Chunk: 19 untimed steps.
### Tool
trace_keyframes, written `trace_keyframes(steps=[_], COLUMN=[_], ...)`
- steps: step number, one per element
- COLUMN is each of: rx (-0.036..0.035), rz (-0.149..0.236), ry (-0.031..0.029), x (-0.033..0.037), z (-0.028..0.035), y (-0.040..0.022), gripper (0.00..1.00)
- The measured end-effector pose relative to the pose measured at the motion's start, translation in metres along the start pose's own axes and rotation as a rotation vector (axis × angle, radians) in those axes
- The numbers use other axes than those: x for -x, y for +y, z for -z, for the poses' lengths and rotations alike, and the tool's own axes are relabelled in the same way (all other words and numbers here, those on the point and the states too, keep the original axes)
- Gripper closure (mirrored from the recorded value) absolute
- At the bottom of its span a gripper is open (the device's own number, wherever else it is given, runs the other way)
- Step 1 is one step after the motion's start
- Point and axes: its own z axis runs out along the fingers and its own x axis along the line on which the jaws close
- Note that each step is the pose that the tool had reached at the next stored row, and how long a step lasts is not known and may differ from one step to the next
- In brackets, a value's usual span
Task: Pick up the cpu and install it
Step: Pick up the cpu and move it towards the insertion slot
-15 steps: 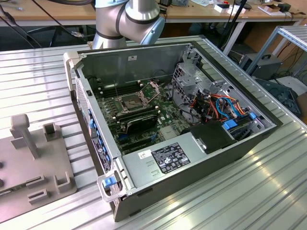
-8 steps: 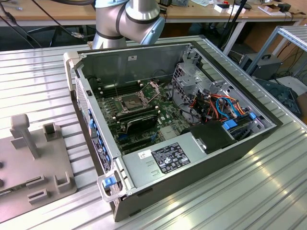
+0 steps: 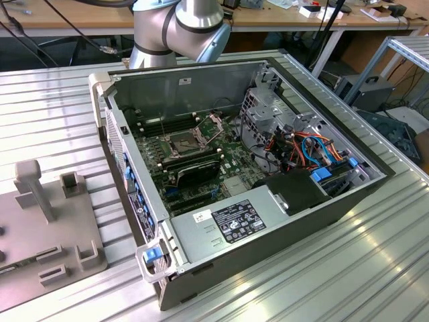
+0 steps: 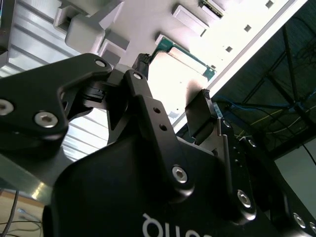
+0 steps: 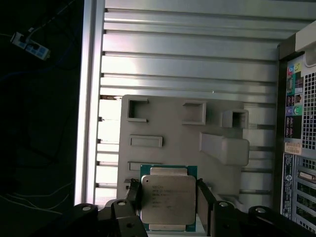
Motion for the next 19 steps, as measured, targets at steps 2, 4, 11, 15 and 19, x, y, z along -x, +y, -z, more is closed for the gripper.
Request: trace_keyframes(steps=[2,4,11,15,19], rx=[0.0,0.0001,0.0001,0.0001,0.0001], rz=[0.0,0.0,0.0,0.0,0.0], ry=[0.0,0.0,0.0,-0.0001,-0.0001], x=[0.0013,0.0034,0.0102,0.0135,0.0153], z=[0.0,0.0,0.0,0.0,0.0], y=[-0.0001,-0.0001,-0.0004,-0.0006,-0.0006], gripper=[0.45,0.45,0.45,0.45,0.45])
